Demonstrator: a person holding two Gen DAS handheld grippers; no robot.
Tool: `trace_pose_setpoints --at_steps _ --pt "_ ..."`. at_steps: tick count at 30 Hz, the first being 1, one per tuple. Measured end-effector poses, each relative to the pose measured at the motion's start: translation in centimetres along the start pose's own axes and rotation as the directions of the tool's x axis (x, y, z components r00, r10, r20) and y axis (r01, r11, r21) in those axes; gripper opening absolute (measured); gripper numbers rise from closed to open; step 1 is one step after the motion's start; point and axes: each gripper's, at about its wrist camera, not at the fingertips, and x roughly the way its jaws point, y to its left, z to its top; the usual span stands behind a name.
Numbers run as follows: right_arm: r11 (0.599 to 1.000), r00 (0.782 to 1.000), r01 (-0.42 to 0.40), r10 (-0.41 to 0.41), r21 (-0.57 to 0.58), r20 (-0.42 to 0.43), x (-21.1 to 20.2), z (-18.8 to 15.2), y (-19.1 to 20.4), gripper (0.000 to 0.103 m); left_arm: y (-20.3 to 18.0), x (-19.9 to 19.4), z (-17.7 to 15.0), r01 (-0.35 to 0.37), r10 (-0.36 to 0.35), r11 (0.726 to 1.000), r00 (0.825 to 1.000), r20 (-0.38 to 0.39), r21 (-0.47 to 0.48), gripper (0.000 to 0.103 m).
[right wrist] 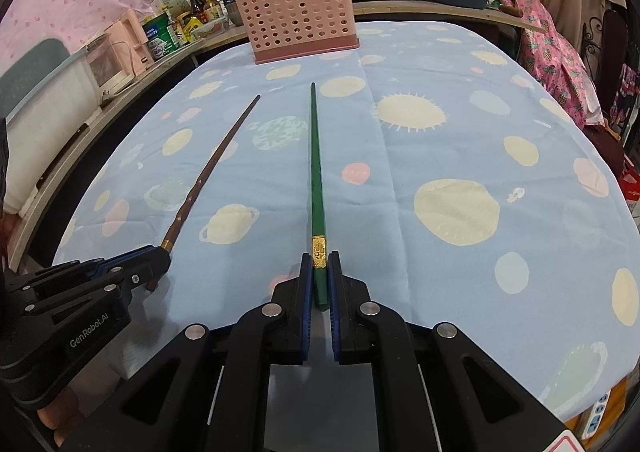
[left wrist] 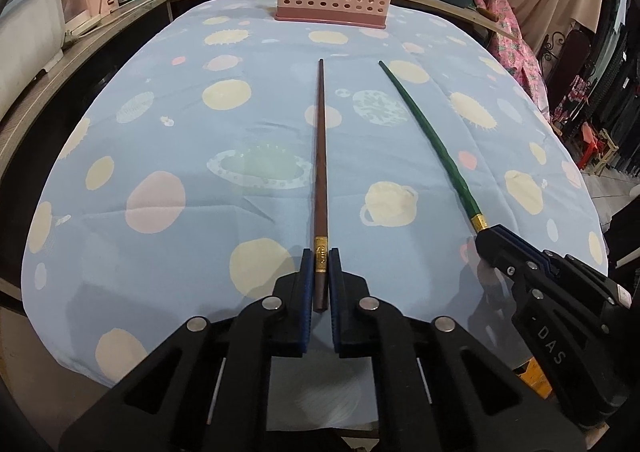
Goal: Organize utensils
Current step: 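Lift both chopsticks and carry them above the pink basket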
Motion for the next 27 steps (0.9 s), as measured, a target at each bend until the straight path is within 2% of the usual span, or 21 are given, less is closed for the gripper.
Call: trace_pose_setpoints --at_steps 7,14,19,27 --pt "1.0 0.999 -0.029 0.03 -0.01 0.027 -2.1 0.1 0.7 0.007 0.4 -2.6 0.3 0.02 -0.019 1.0 1.0 0.023 -0.009 0.007" --pt "0.997 0.992 -0.073 0.073 -0.012 0.1 -5.6 1.6 1.3 0.007 1.1 -7.1 2.2 0.061 -0.056 0.997 0.993 0.107 -0.038 0.007" --pt "0.995 0.981 -0.103 0.104 -0.017 0.163 -8.1 3.6 1.6 0.007 1.4 -10.2 4.0 0.078 -0.068 0.996 0.981 0.182 -0.051 0.007" --pt "0.99 0.954 -0.142 0.142 -0.022 0.263 -11.5 7.3 1.9 0.007 1.5 -14.3 7.7 0.088 -0.067 0.994 0.951 0.302 -0.058 0.007"
